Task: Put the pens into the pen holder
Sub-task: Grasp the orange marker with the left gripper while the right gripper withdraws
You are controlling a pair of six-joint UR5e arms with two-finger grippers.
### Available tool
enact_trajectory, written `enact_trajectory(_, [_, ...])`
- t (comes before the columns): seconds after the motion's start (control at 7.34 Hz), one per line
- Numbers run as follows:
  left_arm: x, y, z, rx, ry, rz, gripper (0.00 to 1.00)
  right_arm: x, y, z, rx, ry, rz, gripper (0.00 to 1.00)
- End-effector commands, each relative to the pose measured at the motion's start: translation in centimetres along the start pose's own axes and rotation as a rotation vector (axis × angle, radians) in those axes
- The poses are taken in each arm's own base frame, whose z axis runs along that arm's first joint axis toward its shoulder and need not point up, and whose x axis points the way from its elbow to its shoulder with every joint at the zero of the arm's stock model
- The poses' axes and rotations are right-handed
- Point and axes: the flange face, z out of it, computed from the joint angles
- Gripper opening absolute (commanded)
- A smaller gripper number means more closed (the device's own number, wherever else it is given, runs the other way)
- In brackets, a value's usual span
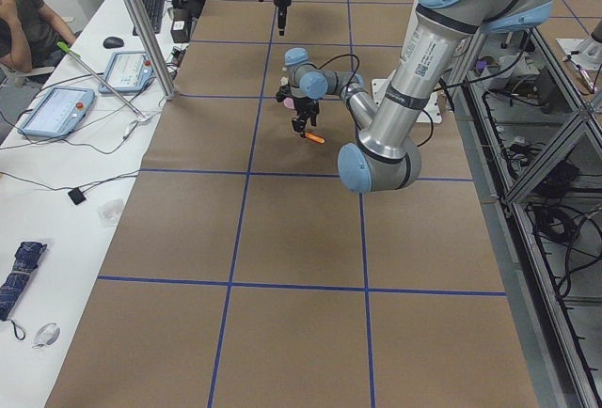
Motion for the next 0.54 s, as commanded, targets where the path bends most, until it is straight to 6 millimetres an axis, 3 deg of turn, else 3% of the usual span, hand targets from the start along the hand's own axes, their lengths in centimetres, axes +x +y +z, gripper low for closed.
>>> enact_trajectory(0.0, [-0.25,-0.07,0.43,-0.008,-0.005,0.007,0.62,0.04,0.0,-0.08,0.002,-0.002,0.0,0.87])
enact_trajectory(0.41, [-0.3,-0.17,0.38,-0.008,-0.006,0.006,0.61,-0.05,0.03,-0.18,0.004,-0.007,-0.002,0.87])
